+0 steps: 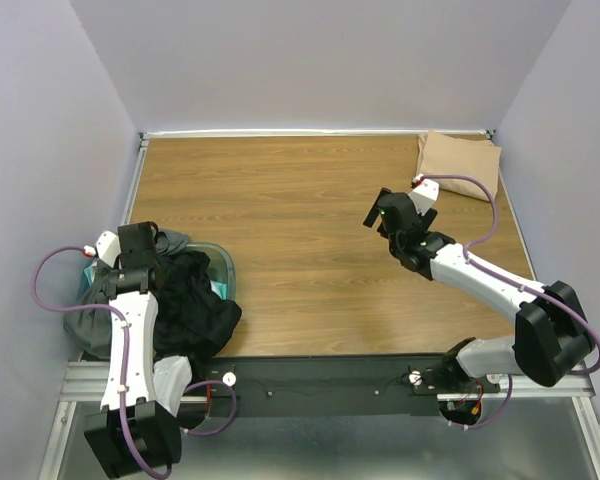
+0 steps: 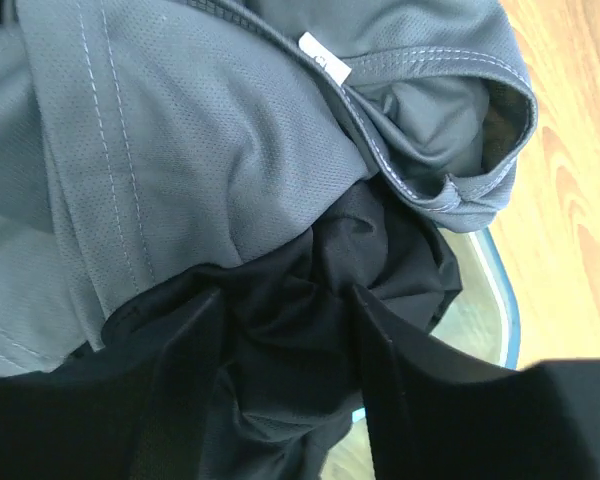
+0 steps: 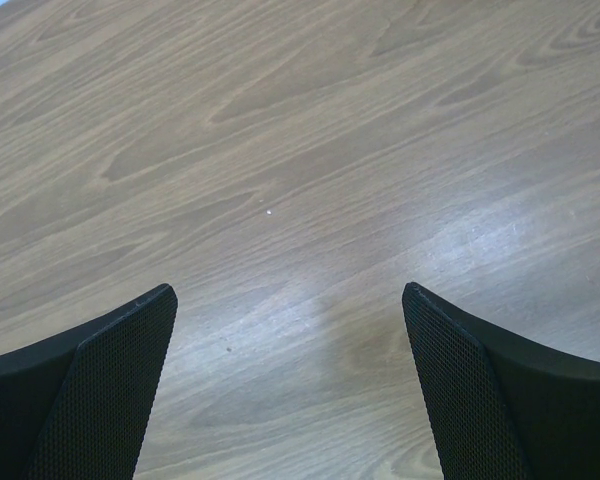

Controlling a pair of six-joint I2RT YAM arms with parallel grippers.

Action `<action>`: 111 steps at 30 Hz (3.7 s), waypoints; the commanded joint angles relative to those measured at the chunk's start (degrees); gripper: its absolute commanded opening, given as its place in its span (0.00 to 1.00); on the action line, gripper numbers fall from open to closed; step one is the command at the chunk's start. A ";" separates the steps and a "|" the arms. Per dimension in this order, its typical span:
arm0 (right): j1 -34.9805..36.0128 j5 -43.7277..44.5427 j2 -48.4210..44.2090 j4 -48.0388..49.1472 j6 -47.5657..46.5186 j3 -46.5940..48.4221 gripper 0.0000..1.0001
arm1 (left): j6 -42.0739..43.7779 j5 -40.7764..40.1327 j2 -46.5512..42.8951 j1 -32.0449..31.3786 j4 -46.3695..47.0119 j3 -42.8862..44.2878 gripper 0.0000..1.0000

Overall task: Fold and stack the t-shirts
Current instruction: Grab the tshirt from the pile, then move the tshirt to the center of the board

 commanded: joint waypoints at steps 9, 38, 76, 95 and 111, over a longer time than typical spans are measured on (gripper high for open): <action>-1.17 -0.89 -1.51 -0.84 1.41 -0.64 1.00 | 1.40 5.05 -3.79 0.28 2.14 4.00 0.00; -1.09 -3.35 0.16 -1.45 -0.08 2.62 1.00 | 2.80 13.04 -13.11 0.28 0.83 3.75 0.19; -1.09 -1.16 -0.37 -2.77 -1.66 5.34 1.00 | 9.56 31.32 -9.52 0.27 17.78 20.43 0.00; -1.26 4.29 2.97 -2.77 -7.90 15.36 1.00 | 15.19 47.06 13.24 -17.99 50.92 47.24 0.00; -3.11 13.70 -7.13 -2.77 -11.16 12.90 1.00 | 18.35 44.87 34.97 -38.22 60.15 62.39 0.00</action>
